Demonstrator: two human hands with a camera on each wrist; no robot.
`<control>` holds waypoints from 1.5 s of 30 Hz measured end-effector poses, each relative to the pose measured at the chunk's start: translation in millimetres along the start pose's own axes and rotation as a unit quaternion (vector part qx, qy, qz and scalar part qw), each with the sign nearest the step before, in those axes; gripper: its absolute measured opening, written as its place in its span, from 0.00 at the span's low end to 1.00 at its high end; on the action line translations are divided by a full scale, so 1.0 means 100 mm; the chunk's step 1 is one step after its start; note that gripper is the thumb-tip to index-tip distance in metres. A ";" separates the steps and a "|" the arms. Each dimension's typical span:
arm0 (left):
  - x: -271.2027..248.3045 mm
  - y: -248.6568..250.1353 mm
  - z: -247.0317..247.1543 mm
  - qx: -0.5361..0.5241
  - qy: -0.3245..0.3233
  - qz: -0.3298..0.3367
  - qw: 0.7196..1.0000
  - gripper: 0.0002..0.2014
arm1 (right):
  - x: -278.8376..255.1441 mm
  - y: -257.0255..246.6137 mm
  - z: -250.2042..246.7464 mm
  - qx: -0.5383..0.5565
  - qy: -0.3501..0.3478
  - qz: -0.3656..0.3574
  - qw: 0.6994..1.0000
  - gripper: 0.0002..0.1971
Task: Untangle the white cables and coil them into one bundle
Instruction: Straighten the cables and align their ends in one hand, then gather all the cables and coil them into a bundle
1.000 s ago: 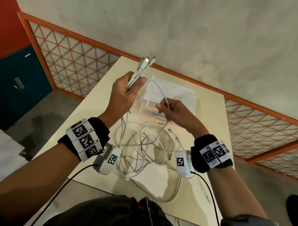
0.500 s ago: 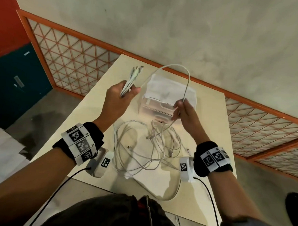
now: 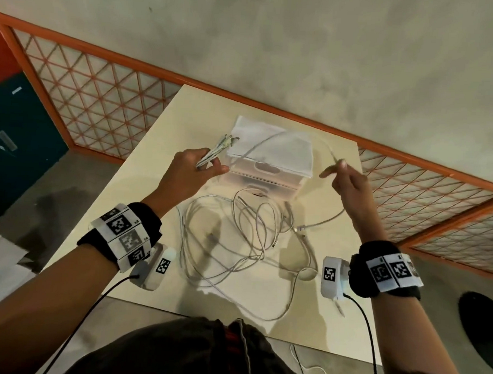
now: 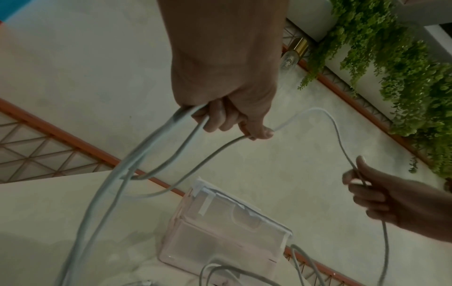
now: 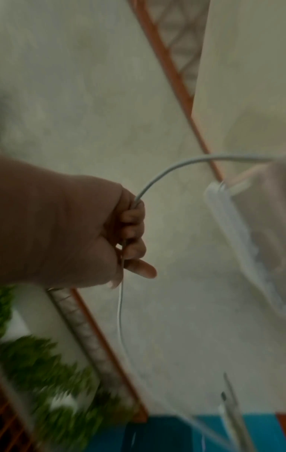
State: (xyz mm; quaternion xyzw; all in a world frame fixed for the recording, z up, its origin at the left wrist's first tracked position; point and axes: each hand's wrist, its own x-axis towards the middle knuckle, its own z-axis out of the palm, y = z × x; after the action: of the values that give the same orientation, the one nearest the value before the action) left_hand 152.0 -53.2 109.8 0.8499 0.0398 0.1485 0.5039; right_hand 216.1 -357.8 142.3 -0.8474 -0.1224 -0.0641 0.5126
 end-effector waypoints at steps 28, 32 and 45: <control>-0.22 0.10 0.12 -0.090 -0.210 0.018 0.973 0.19 | -0.13 -0.61 1.03 0.188 -0.112 0.034 0.975 0.09; -0.23 0.08 0.12 -0.092 -0.201 0.009 0.975 0.19 | -0.14 -0.59 1.06 0.218 -0.131 0.050 0.966 0.14; -0.18 0.11 0.06 -0.059 -0.283 -0.034 0.957 0.16 | 0.00 -0.60 1.00 0.207 -0.168 0.040 0.963 0.10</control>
State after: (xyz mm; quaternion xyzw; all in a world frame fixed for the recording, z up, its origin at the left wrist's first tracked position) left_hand 136.1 -67.6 112.6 0.8242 -0.0845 -0.1137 0.5483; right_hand 197.8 -242.5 146.4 -0.7256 -0.1830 0.1269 0.6511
